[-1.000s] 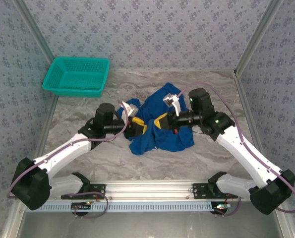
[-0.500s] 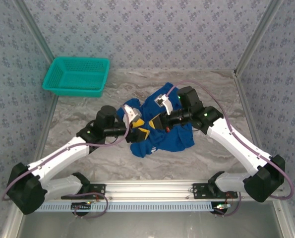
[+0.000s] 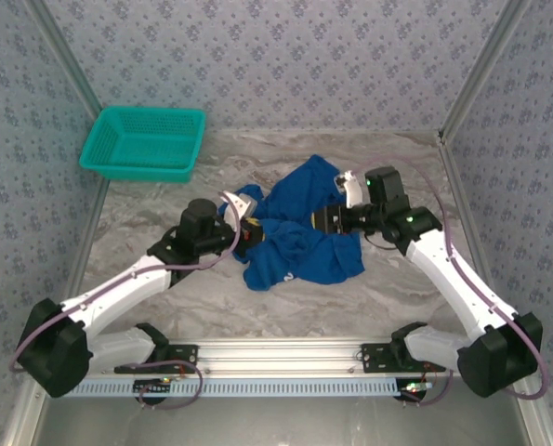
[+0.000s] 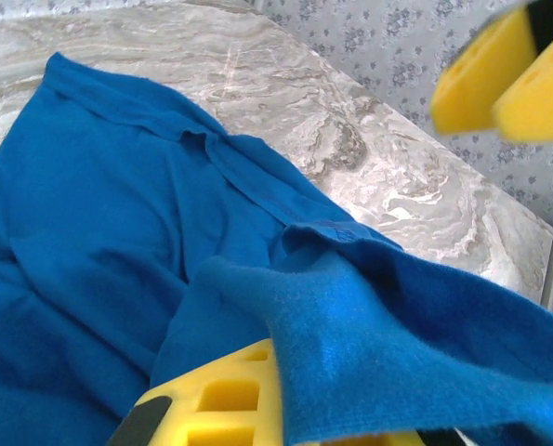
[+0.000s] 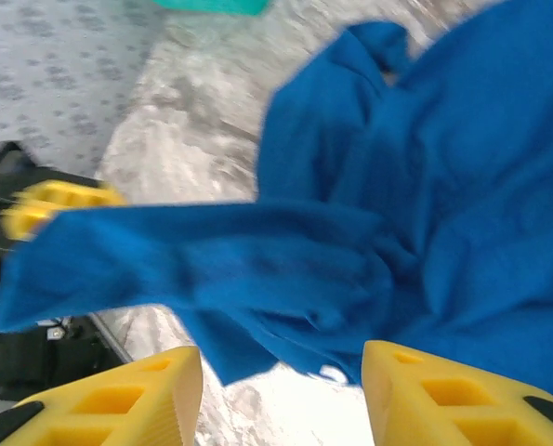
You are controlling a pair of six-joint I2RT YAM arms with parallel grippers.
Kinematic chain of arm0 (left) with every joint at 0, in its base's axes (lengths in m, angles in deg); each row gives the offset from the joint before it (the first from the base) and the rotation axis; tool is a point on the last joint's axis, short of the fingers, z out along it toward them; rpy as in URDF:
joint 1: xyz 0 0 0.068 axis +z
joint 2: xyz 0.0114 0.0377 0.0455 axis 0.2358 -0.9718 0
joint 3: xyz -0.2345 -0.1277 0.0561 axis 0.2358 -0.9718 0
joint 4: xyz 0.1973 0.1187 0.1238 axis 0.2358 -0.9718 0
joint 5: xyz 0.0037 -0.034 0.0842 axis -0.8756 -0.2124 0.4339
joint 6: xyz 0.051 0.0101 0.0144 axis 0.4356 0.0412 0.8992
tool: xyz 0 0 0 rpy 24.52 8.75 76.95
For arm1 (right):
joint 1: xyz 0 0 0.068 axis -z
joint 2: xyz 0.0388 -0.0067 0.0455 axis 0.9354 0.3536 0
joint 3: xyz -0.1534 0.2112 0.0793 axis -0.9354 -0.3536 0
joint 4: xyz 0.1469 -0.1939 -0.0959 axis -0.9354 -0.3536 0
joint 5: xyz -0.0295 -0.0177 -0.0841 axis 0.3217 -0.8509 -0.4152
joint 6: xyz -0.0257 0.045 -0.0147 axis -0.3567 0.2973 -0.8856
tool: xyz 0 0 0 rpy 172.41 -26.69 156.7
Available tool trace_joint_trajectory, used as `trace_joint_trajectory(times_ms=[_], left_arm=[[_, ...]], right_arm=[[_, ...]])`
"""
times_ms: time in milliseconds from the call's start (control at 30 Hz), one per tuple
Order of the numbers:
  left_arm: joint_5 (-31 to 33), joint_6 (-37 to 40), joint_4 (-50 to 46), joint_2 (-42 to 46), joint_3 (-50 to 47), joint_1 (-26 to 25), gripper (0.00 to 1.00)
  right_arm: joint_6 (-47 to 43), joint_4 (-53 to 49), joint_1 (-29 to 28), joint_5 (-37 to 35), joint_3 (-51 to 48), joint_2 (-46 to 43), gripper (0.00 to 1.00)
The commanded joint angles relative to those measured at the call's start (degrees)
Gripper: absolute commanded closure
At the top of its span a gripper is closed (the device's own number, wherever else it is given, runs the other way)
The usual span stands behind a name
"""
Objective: Fold the inside-out t-shirt
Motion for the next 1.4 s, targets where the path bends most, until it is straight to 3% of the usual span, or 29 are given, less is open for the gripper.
trace_joint_trajectory(times_ms=[0,233,367,500,600,733,900,1000,1167,1233,1367], left_arm=[[0.26,-3.12,3.3,2.39,-0.98,0.36,1.0],[0.66,-3.49,2.85,3.53,-1.61,0.59,1.0],[0.97,-3.36,2.53,3.6,-2.04,0.62,1.0],[1.74,-3.3,1.93,4.42,-2.78,0.71,1.0],[3.61,-3.14,1.08,5.03,-3.1,0.71,1.0],[7.0,-3.18,-0.06,5.2,-3.6,0.71,1.0],[14.54,-3.71,-4.48,3.5,-4.36,0.89,1.0],[14.81,-4.04,-5.96,2.03,-4.87,0.9,0.98],[13.71,-4.2,-6.31,-0.88,-4.92,0.9,0.96],[12.14,-3.59,-6.91,-2.44,-4.41,0.9,0.94],[10.19,-2.49,-10.08,-4.64,-3.49,0.93,0.77]], right_arm=[[6.67,6.99,-1.09,-1.41,-5.4,1.4,0.44],[14.48,29.55,-1.37,9.31,-13.07,8.8,0.28],[21.48,43.32,-1.72,14.34,-14.19,14.22,0.25],[24.4,49.45,-3.24,16.39,-13.36,17.81,0.24],[28.81,55.95,-4.25,18.83,-13.52,19.86,0.29],[32.66,60.97,-4.23,19.82,-14.49,19.62,0.51],[30.66,57.98,-3.89,18.81,-14.08,14.8,0.77],[26.37,52.88,-4.15,17.71,-12.86,12.23,0.88],[21.27,45.87,-4.28,16.39,-11.3,11.56,0.95],[14.53,36.05,-4.63,12.98,-8.6,10.94,0.95],[2.35,19.83,-5.96,2.27,-4.23,9.35,0.97]])
